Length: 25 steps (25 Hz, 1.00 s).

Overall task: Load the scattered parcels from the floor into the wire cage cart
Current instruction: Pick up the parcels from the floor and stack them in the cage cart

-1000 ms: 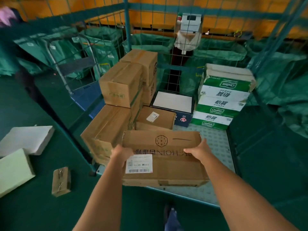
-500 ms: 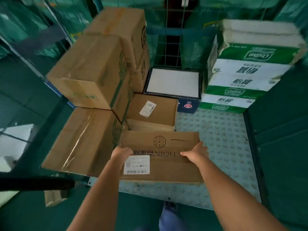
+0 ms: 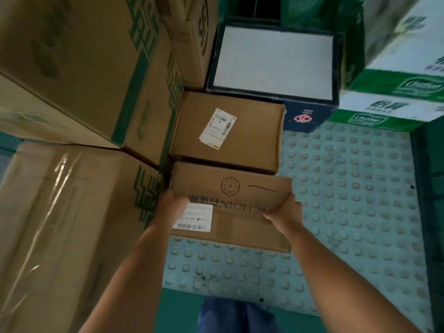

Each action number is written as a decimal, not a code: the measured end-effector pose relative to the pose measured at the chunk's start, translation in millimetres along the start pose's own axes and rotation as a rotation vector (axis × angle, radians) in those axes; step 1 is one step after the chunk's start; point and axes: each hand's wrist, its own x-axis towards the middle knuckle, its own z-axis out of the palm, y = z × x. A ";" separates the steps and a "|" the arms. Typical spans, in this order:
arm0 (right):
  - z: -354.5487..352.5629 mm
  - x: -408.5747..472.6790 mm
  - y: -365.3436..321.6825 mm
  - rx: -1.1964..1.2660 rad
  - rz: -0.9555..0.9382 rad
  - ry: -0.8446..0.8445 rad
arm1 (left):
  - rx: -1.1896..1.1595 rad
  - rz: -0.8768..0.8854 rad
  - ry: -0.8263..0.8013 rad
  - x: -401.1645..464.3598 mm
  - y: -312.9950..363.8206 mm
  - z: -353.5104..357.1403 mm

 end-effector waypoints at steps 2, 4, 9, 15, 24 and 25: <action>18.5 15.0 -3.1 -0.014 0.011 0.013 | -0.028 0.016 0.006 24.7 -3.9 5.7; 33.3 25.9 -5.6 -0.017 0.021 0.023 | -0.028 0.035 0.019 46.3 -8.8 12.3; 50.1 35.9 -5.3 -0.019 0.043 0.081 | 0.102 0.102 0.065 66.0 -19.3 32.8; 53.7 36.0 -14.4 -0.031 0.063 0.057 | 0.270 0.200 -0.010 61.9 -14.0 43.2; -8.5 -23.0 -67.3 -0.061 0.020 0.011 | 0.151 0.128 -0.070 5.9 28.5 -22.7; -24.7 -39.9 -78.2 -0.053 -0.022 -0.013 | 0.176 0.154 -0.083 -9.4 37.3 -34.2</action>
